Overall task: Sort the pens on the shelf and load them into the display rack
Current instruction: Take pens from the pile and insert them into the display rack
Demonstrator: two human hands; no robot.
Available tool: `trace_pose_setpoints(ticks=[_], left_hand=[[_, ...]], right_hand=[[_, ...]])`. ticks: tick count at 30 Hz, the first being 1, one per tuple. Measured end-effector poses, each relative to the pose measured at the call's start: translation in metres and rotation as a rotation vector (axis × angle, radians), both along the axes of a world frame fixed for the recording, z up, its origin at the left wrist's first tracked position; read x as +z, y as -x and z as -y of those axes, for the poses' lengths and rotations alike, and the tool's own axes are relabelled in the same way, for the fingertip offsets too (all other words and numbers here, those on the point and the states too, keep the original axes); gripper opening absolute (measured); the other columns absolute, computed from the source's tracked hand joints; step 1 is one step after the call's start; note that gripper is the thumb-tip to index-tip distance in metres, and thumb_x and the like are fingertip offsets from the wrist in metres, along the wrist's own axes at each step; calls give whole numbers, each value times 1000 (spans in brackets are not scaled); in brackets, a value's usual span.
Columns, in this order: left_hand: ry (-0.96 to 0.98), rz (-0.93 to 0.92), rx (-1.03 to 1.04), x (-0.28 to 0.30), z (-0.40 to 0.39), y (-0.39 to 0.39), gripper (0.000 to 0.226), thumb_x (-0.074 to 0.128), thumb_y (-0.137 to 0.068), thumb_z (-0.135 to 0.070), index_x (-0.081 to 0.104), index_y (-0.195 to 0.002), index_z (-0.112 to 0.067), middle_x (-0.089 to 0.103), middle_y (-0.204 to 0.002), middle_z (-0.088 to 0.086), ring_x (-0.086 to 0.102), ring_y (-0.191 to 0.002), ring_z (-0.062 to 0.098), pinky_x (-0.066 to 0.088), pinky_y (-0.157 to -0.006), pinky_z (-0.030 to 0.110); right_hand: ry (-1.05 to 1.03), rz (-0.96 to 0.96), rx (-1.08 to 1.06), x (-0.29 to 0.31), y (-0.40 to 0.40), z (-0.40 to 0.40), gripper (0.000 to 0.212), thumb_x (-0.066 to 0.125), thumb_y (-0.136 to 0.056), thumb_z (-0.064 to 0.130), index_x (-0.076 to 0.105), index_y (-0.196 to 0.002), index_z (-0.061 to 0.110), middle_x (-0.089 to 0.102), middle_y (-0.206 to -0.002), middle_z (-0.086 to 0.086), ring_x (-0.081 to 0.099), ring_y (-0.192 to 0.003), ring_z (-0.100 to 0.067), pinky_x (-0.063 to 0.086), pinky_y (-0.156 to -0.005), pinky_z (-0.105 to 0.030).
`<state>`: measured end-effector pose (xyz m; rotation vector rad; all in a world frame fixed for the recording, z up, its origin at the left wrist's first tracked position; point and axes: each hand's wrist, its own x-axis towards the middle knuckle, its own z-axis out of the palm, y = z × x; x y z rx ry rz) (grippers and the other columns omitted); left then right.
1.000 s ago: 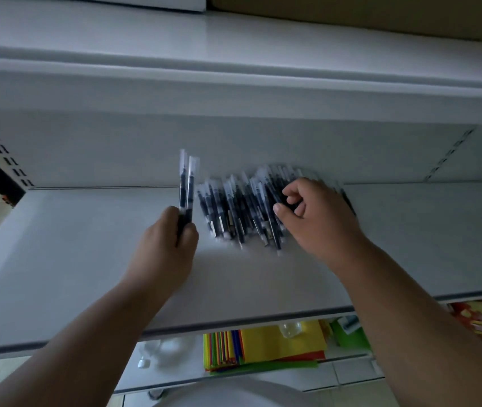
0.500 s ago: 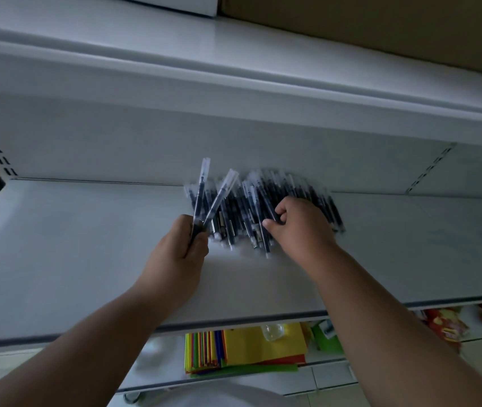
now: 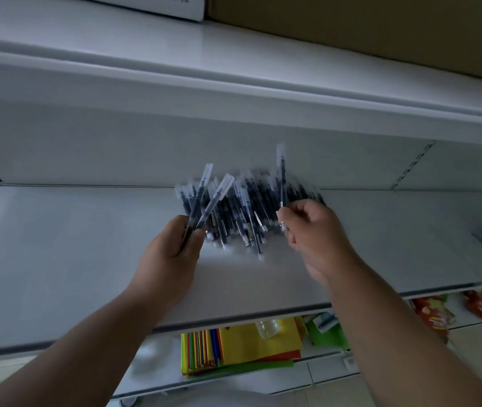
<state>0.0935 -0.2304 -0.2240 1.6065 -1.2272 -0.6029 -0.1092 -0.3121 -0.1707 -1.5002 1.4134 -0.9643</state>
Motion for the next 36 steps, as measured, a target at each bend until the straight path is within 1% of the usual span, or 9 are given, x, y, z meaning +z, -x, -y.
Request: trace_pose_setpoints(ticks=[2, 5, 10, 14, 20, 23, 28, 32, 36], left_hand=[[5, -55, -17, 1, -1, 5, 17, 52, -96, -35, 54, -82, -26, 50, -59, -7, 43, -54, 14, 38, -55, 36], [10, -216, -81, 5, 3, 24, 15, 46, -86, -42, 56, -82, -31, 51, -60, -10, 41, -57, 18, 35, -56, 43], [-20, -228, -178, 10, 9, 68, 16, 50, -97, -31, 55, -81, -30, 49, -61, -9, 38, -55, 17, 31, -53, 38], [-39, -161, -218, 14, 8, 116, 17, 47, -100, -22, 55, -85, -22, 50, -68, 0, 42, -57, 16, 34, -55, 35], [-67, -136, -307, 22, 9, 222, 16, 48, -99, -26, 56, -89, -17, 52, -68, 3, 46, -59, 18, 38, -58, 33], [-53, -110, -331, 26, 8, 289, 16, 48, -100, -25, 56, -87, -20, 55, -70, 4, 49, -60, 16, 39, -57, 32], [-54, -96, -449, 31, 5, 401, 19, 45, -102, -29, 53, -86, -22, 52, -70, 3, 47, -59, 10, 39, -53, 26], [-70, -123, -506, 29, 9, 460, 17, 44, -102, -30, 56, -91, -26, 54, -74, 1, 48, -58, 5, 42, -52, 22], [-90, -115, -508, 26, 30, 493, 18, 44, -101, -32, 57, -89, -27, 52, -71, -2, 48, -61, 12, 43, -58, 33]], right_hand=[[-90, 309, 31, 7, 8, -9, 12, 55, -96, 2, 54, -84, 5, 56, -64, -6, 40, -45, -9, 31, -42, -20], [-126, 440, 11, 17, 26, -23, 14, 55, -92, -5, 51, -97, 8, 65, -73, -8, 43, -46, -10, 31, -40, -21], [-59, 379, -83, 19, 67, -38, 35, 56, -89, -7, 50, -111, 20, 67, -77, -7, 48, -49, -13, 36, -45, -26], [16, 317, -147, 19, 114, -51, 5, 52, -101, 15, 55, -98, 16, 69, -75, -3, 50, -49, -16, 39, -49, -27], [96, 194, -253, 25, 217, -80, 20, 51, -101, 20, 63, -88, 9, 67, -75, -13, 54, -55, -20, 45, -47, -24], [124, 11, -292, 25, 283, -90, 19, 57, -98, 27, 66, -87, 14, 65, -64, -7, 59, -58, -18, 52, -58, -34], [165, -62, -366, 28, 391, -103, 13, 60, -94, 16, 57, -100, 27, 69, -81, -7, 65, -63, -15, 56, -63, -31], [206, -46, -366, 31, 447, -101, 6, 52, -99, 16, 54, -99, 21, 69, -84, -6, 63, -61, -19, 53, -59, -27], [250, -92, -346, 26, 481, -74, 13, 48, -101, 25, 58, -94, 20, 69, -82, -1, 65, -63, -18, 54, -61, -34]])
